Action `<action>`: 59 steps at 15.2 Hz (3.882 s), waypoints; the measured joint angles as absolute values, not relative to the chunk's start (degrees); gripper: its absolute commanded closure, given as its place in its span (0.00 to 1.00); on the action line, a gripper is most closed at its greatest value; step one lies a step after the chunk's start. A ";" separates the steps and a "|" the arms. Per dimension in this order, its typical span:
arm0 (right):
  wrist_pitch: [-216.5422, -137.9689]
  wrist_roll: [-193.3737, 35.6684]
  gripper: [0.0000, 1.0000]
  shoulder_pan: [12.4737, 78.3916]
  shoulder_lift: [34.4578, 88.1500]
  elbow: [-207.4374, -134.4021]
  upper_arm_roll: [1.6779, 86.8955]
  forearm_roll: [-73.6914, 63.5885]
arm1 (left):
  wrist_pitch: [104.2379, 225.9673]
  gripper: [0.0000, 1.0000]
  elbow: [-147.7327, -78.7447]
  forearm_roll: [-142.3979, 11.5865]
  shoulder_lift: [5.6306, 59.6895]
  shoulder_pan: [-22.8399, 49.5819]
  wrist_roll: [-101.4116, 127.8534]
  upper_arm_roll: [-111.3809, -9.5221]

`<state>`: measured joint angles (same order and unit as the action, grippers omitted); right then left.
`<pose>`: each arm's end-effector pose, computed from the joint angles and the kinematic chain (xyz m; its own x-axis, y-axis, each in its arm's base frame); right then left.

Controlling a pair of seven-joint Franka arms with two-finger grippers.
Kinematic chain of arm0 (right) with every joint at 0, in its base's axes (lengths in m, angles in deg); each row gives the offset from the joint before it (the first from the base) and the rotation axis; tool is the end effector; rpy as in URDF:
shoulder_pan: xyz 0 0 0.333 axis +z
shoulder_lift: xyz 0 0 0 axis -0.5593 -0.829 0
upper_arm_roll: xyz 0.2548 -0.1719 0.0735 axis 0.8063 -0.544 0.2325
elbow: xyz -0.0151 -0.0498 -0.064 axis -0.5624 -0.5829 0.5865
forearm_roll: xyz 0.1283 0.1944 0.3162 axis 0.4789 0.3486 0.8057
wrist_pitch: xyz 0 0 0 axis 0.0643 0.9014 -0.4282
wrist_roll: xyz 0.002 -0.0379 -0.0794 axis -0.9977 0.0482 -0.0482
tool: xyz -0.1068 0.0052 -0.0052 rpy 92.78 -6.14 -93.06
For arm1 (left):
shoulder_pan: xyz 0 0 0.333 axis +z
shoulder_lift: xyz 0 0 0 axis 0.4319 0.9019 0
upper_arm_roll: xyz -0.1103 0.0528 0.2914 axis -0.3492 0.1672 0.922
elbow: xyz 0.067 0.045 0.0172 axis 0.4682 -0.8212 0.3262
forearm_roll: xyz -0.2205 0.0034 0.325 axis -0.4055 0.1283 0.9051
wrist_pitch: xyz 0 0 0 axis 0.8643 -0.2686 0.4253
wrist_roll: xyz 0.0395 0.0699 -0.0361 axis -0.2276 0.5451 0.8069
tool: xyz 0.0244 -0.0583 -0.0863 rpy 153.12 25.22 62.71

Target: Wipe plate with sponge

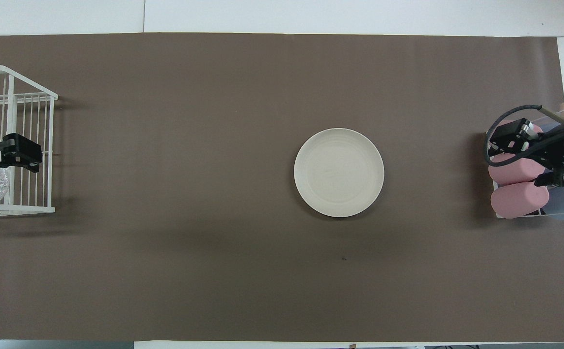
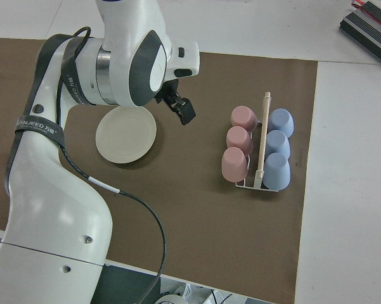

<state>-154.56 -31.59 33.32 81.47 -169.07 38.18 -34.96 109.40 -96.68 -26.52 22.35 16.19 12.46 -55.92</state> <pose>0.5299 0.0054 0.5816 0.7782 -0.6269 -0.0358 -0.6268 -0.7790 0.0162 0.5349 -0.0462 0.6004 0.9850 0.1416 -0.0984 0.1106 -0.9565 -0.2698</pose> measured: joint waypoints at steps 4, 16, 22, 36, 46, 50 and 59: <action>-154.55 -14.83 0.01 33.66 81.50 -169.18 38.79 -34.85 | 111.69 0.00 -103.97 -11.25 23.90 12.91 13.82 -56.25; -152.81 -6.94 0.00 33.62 82.01 -169.24 39.21 -34.50 | 119.73 0.00 -116.08 6.66 30.48 12.52 29.66 -55.85; -152.80 -6.95 0.00 33.40 82.05 -169.29 38.85 -33.98 | 119.58 0.11 -116.74 8.30 30.35 12.63 29.79 -55.53; -152.76 14.66 0.00 39.51 82.34 -169.29 39.91 -30.21 | 118.97 1.00 -119.03 8.62 29.20 13.32 33.08 -55.32; -153.74 26.85 0.00 50.35 82.95 -168.12 40.24 -30.21 | 118.81 1.00 -114.62 5.68 28.80 13.32 31.53 -55.39; -156.62 34.60 0.00 54.33 82.95 -167.50 40.26 -30.21 | 112.90 1.00 -100.58 -13.35 28.64 14.06 23.21 -55.09; -157.30 37.69 0.00 56.14 82.96 -168.19 40.21 -29.74 | 109.06 1.00 -94.51 -61.14 27.82 21.36 17.29 -54.82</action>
